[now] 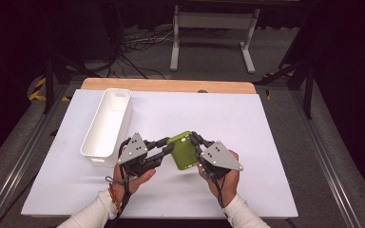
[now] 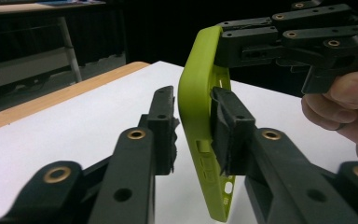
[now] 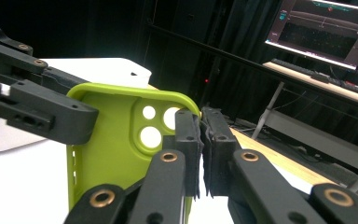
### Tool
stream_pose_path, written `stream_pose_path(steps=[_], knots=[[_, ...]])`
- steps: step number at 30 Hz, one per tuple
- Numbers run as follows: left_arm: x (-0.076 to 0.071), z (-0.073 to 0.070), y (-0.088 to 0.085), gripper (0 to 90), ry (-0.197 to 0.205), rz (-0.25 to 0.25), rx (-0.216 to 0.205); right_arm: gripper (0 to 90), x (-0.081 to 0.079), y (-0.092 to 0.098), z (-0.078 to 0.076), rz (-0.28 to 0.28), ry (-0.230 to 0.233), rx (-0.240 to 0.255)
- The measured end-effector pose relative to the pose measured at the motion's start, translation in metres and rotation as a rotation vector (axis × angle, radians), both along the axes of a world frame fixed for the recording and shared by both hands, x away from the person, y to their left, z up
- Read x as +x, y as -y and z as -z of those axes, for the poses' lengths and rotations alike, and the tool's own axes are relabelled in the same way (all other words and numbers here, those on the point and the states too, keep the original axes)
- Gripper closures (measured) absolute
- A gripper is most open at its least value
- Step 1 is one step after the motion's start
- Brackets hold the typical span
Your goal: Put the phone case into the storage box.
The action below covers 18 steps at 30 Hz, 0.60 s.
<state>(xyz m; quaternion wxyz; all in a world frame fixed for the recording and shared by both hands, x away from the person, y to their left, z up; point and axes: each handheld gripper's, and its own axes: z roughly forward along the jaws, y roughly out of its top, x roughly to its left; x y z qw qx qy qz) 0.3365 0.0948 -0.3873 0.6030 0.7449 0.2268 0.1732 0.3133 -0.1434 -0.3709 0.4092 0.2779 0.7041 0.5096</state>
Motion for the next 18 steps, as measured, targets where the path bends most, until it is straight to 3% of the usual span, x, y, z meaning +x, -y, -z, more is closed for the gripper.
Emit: stream_pose_path(steps=[12, 18], knots=[[0.0020, -0.0021, -0.0081, 77.4, -0.012, -0.023, -0.008, 85.4, -0.0051, -0.0045, 0.0002, -0.026, 0.013, -0.005], [0.0020, -0.0029, -0.0093, 77.7, 0.010, -0.038, 0.000, 84.6, -0.0053, -0.0051, 0.0014, -0.040, 0.005, 0.004]])
